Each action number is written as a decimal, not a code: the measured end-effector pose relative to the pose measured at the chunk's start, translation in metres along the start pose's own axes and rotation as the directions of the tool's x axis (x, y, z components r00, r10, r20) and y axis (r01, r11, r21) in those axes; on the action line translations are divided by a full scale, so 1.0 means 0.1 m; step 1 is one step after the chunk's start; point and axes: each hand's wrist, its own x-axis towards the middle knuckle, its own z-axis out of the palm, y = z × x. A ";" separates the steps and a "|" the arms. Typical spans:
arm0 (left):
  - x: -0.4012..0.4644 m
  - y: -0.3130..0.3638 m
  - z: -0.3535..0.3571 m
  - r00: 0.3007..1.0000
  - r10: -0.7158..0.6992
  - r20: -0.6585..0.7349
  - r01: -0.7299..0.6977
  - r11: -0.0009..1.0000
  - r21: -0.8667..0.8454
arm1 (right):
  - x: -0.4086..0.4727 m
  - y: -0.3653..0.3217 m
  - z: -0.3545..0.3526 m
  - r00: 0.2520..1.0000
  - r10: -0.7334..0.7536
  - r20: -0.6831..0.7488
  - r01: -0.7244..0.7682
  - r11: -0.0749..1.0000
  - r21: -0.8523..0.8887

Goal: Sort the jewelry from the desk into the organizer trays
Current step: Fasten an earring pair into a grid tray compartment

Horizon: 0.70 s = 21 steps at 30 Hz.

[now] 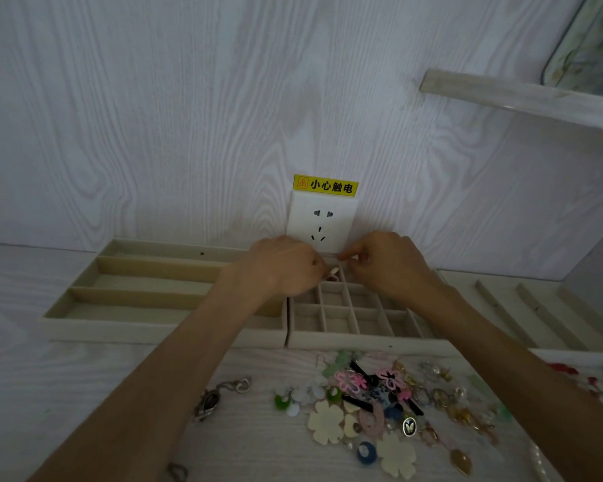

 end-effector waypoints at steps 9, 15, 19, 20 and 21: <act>0.02 -0.01 0.04 1.000 0.018 -0.024 -0.018 1.000 0.020 | 0.10 -0.15 0.14 0.992 -0.087 -0.094 0.059 0.963 -0.261; 0.02 0.00 0.03 0.991 0.003 -0.132 -0.004 1.000 -0.012 | 0.12 -0.11 0.15 0.995 0.078 -0.055 -0.083 0.993 -0.083; 0.01 0.01 0.08 0.993 -0.002 -0.115 0.003 1.000 0.012 | 0.17 -0.09 0.16 0.984 0.176 -0.029 -0.175 0.984 0.046; 0.02 0.01 0.09 0.993 -0.001 -0.116 0.003 1.000 0.019 | 0.18 -0.09 0.17 0.983 0.183 -0.028 -0.181 0.982 0.055; 0.02 0.01 0.09 0.992 -0.001 -0.124 0.005 0.999 0.033 | 0.18 -0.09 0.17 0.982 0.186 -0.023 -0.184 0.981 0.065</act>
